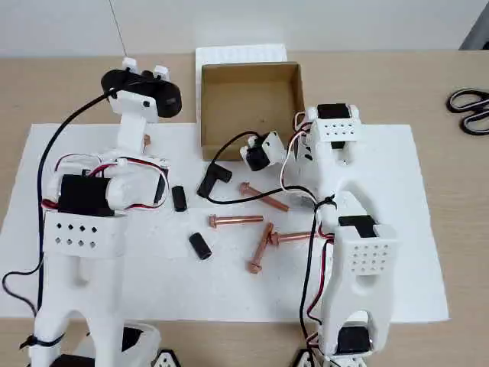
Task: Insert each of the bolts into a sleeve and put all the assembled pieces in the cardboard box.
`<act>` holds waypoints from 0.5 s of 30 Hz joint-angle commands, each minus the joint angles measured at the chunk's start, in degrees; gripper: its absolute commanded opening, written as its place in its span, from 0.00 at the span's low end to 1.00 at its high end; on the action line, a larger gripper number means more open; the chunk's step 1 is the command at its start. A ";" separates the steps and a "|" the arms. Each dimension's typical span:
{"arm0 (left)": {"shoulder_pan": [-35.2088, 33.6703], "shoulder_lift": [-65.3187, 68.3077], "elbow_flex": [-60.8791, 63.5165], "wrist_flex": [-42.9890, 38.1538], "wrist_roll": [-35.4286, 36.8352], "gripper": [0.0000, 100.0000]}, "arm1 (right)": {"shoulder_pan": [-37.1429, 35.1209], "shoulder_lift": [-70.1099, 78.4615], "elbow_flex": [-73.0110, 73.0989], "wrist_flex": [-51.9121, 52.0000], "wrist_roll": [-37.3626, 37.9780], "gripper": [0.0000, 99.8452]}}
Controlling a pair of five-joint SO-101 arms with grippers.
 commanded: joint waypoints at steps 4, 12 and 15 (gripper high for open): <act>0.35 -0.70 -2.24 -1.05 -0.09 0.01 | 0.04 6.64 0.00 -1.19 -0.09 0.22; 0.35 -0.70 -2.24 -0.88 -0.09 0.01 | -0.04 9.27 -1.93 -1.19 -2.73 0.22; 0.35 -0.70 -2.24 -0.88 -0.09 0.01 | -0.04 9.36 -1.93 -1.19 -2.81 0.22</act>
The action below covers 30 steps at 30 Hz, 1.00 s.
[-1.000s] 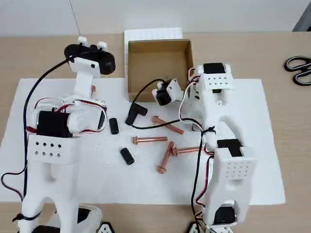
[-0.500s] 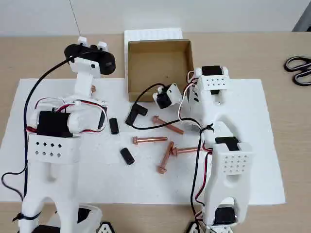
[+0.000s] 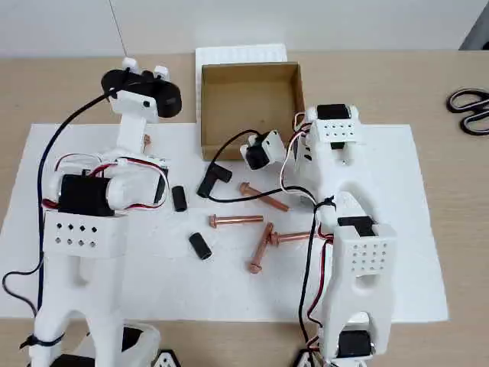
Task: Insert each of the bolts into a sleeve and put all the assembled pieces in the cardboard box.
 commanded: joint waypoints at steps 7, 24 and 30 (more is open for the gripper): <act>0.35 -0.70 -2.24 -0.88 -0.09 0.01 | -0.04 4.88 -0.09 -0.75 -0.53 0.00; 0.35 -0.79 -2.24 -0.88 -0.09 0.01 | 1.98 -9.98 0.00 0.84 -6.24 0.00; 0.35 -0.79 -2.24 -0.88 -0.09 0.01 | 1.98 -23.25 0.18 0.84 -6.51 0.00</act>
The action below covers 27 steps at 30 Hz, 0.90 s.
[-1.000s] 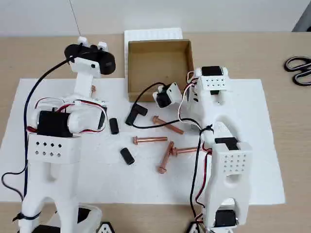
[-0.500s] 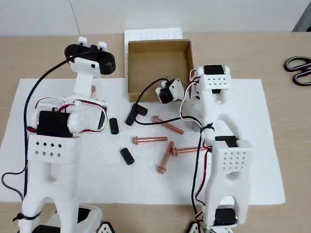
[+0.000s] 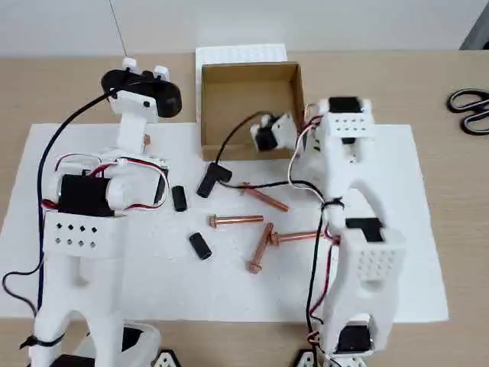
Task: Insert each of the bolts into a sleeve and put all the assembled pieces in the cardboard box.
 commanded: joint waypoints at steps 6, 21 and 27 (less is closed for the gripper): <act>0.35 -0.79 -2.24 -0.88 -0.09 0.01 | 0.22 -17.45 -0.35 0.84 -0.53 0.00; 6.86 -0.79 -2.24 -1.41 0.26 0.01 | -9.98 -40.31 -4.66 -5.14 -36.13 0.01; 6.68 -0.79 -2.24 -7.21 0.62 0.01 | -7.16 -39.16 6.51 -4.97 -67.69 0.01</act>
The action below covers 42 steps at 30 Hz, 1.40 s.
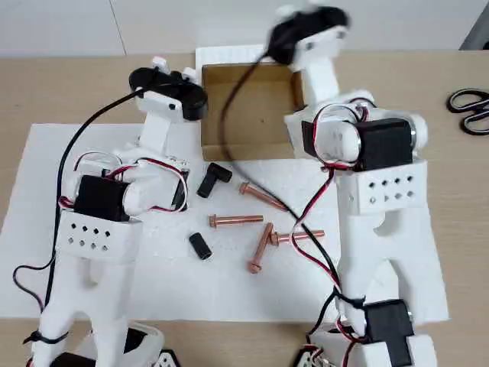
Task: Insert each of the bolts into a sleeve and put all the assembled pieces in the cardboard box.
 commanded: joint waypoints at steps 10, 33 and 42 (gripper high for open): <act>6.68 6.59 -4.44 -5.71 3.60 0.01 | 0.48 -1.19 35.16 -15.96 -21.63 0.01; 10.11 45.45 -42.24 17.76 23.21 0.01 | 15.08 -0.75 41.49 -20.18 -16.44 0.01; 12.31 46.59 -42.42 17.49 24.18 0.01 | 15.16 -0.75 48.44 -25.98 -16.26 0.01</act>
